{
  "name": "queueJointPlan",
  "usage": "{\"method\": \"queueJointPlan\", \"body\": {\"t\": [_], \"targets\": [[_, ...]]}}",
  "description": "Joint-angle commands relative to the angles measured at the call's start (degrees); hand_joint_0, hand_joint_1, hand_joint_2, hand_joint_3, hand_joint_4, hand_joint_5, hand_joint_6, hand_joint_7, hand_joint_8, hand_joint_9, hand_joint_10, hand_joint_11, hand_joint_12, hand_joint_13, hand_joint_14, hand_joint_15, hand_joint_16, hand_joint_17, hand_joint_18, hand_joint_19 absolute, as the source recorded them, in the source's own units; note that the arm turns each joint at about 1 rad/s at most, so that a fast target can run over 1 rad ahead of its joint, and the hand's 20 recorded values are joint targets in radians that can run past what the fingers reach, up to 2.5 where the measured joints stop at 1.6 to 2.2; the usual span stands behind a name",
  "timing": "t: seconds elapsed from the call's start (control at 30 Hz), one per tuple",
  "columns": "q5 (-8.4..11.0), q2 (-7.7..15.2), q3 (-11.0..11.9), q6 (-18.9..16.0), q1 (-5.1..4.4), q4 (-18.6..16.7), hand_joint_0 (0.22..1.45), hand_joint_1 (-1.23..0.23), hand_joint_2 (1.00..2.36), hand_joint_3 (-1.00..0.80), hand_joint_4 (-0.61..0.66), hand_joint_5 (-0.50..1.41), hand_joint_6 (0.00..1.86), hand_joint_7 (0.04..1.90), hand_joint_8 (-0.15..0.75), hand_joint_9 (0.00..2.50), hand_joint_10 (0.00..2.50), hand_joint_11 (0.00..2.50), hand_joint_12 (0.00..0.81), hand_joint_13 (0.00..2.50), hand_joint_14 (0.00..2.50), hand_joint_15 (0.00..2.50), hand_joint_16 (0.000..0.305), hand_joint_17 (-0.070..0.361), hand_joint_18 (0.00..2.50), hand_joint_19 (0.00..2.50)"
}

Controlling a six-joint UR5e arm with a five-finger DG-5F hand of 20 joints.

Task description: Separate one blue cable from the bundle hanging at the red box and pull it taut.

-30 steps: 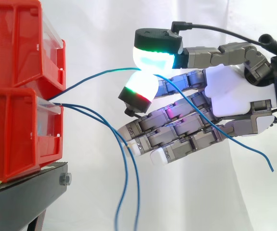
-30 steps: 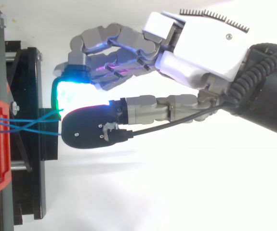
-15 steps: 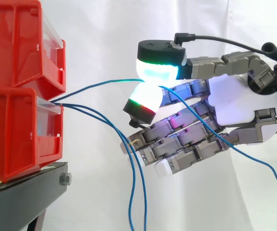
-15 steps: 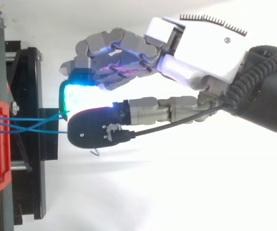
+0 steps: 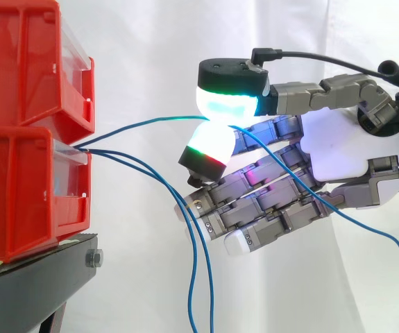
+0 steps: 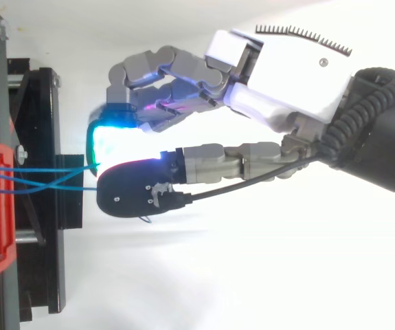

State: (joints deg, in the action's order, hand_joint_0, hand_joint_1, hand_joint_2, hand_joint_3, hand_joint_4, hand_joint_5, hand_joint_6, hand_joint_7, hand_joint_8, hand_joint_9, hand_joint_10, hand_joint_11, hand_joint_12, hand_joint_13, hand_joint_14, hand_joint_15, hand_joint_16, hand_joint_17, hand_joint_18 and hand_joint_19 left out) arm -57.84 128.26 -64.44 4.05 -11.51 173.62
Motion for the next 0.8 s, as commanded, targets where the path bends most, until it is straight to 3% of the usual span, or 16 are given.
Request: {"method": "queueJointPlan", "body": {"t": [0.0, 0.03, 0.1, 0.17, 0.37, 0.47, 0.57, 0.77], "targets": [[0.01, 0.0, -0.1, 0.1, 0.00, 0.1, 0.62, -0.77, 1.02, -0.07, 0.07, -0.13, 0.87, 1.39, 0.335, 0.73, 0.01, 0.58, 0.412, 0.57, 0.01, 0.27, 0.055, 0.123, 0.64, 0.34], [0.09, 0.0, -0.1, 0.1, 0.00, 0.1, 0.62, -0.77, 1.02, -0.07, 0.07, -0.13, 0.87, 1.39, 0.337, 0.75, 0.02, 0.61, 0.412, 0.58, 0.01, 0.28, 0.055, 0.123, 0.65, 0.34], [0.09, 0.0, -0.1, 0.1, 0.00, 0.1, 0.63, -0.76, 1.02, -0.08, 0.07, -0.14, 0.87, 1.39, 0.353, 0.85, 0.02, 0.91, 0.421, 0.70, 0.01, 0.43, 0.053, 0.120, 0.69, 0.38], [0.09, 0.0, -0.1, 0.1, 0.00, 0.1, 0.63, -0.75, 1.02, -0.08, 0.07, -0.14, 0.87, 1.38, 0.350, 0.87, 0.02, 0.98, 0.420, 0.74, 0.02, 0.51, 0.052, 0.117, 0.71, 0.41], [0.01, 0.1, -1.2, 0.1, 0.00, 0.1, 0.63, -0.75, 1.02, -0.09, 0.09, -0.15, 0.87, 1.38, 0.354, 1.11, 0.02, 1.34, 0.431, 1.10, 0.02, 1.13, 0.053, 0.120, 0.93, 0.64], [-0.08, 0.0, -4.0, 0.1, 0.00, -0.5, 0.64, -0.74, 1.02, -0.09, 0.09, -0.15, 0.87, 1.37, 0.346, 1.11, 0.02, 1.36, 0.417, 1.19, 0.02, 1.31, 0.053, 0.119, 0.96, 0.68], [-0.08, 0.0, -5.8, 0.1, 0.00, -3.3, 0.64, -0.74, 1.02, -0.10, 0.10, -0.15, 0.87, 1.37, 0.349, 1.11, 0.01, 1.36, 0.402, 1.23, 0.01, 1.41, 0.053, 0.119, 0.98, 0.68], [0.09, 0.1, -5.8, 0.1, 0.00, -6.4, 0.64, -0.74, 1.02, -0.09, 0.09, -0.15, 0.87, 1.36, 0.350, 1.11, 0.01, 1.37, 0.396, 1.31, 0.00, 1.61, 0.053, 0.118, 1.00, 0.73]]}}
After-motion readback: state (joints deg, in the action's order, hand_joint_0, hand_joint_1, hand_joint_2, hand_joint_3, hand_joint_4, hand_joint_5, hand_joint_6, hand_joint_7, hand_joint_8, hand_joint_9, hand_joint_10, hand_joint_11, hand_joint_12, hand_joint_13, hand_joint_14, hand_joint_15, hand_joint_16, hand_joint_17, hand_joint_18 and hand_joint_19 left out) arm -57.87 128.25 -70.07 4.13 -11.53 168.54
